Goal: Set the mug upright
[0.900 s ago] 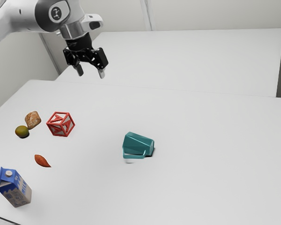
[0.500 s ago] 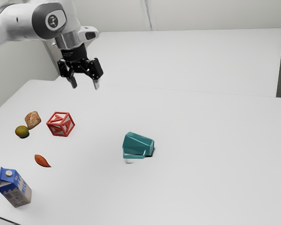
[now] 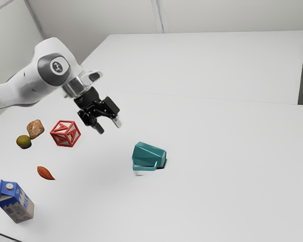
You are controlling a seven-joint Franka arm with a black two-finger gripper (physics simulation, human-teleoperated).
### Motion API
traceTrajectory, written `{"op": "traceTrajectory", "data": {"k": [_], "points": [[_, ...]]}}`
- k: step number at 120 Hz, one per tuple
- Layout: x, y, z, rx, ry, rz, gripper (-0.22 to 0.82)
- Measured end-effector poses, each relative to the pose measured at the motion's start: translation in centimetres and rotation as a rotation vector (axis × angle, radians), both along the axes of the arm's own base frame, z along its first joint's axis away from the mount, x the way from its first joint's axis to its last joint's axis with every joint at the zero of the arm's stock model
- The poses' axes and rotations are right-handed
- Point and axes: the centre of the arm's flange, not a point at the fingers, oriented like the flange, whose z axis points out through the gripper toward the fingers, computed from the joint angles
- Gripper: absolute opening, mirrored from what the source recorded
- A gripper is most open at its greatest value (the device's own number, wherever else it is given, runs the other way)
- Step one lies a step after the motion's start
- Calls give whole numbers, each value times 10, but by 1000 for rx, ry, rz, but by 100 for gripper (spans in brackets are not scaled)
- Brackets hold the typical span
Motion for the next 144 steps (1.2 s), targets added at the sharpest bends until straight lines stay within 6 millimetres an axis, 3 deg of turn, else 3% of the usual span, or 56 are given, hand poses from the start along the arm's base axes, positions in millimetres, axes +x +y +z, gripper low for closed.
{"op": "traceTrajectory", "data": {"k": [30,61,117,144], "points": [[11,-4,-69,-143,-94,-46,60],[10,8,-123,-262,-132,-52,60],[23,-6,-169,-460,-209,-126,60],[21,-13,-179,-503,-229,-179,35]]}}
